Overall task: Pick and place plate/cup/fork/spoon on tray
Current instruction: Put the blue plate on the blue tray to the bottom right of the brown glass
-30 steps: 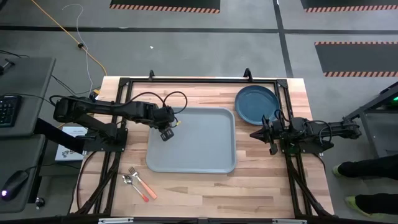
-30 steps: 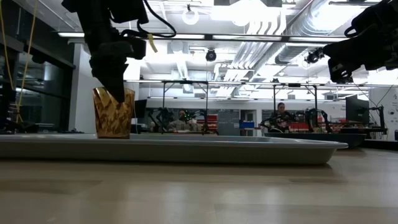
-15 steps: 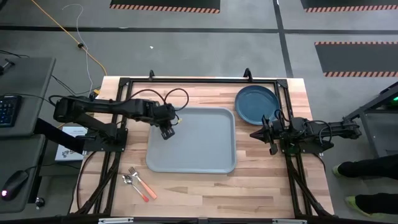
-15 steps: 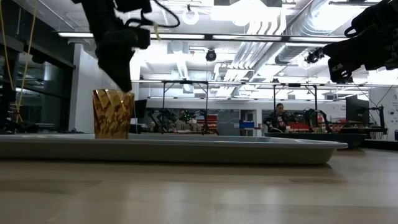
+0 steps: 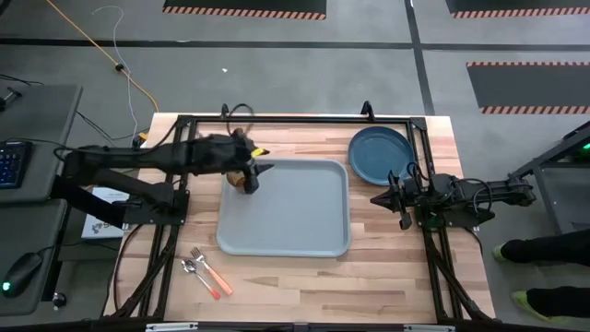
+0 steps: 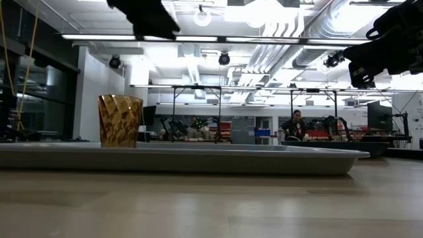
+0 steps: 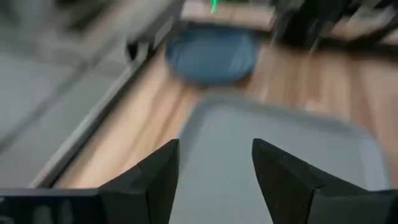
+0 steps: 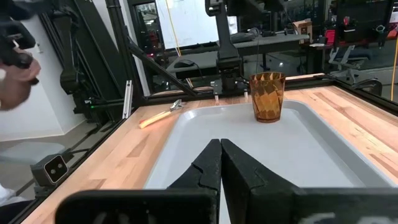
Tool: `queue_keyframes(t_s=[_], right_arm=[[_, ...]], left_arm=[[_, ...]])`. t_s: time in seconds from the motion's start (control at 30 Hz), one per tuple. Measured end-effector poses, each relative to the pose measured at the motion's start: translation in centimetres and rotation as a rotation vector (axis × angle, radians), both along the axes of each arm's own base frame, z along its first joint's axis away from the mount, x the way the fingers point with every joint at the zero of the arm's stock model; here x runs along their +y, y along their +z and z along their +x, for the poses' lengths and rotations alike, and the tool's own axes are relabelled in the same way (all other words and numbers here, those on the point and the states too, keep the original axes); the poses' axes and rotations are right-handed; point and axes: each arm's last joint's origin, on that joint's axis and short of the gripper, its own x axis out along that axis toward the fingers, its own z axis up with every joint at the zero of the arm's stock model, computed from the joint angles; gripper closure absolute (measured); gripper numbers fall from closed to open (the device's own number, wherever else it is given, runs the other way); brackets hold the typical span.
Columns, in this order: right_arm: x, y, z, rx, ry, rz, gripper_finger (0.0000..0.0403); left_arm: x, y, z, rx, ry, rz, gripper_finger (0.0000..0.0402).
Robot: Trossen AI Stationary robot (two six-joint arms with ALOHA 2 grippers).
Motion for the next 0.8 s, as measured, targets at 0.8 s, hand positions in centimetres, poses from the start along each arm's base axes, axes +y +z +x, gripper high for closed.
queue_keyframes(t_s=[0.8], right_arm=[[0.0, 0.0, 0.0, 0.0, 0.0, 0.0, 0.0402]], left_arm=[[0.8, -4.5, -3.1, -0.416, -0.063, 0.126, 0.0209]])
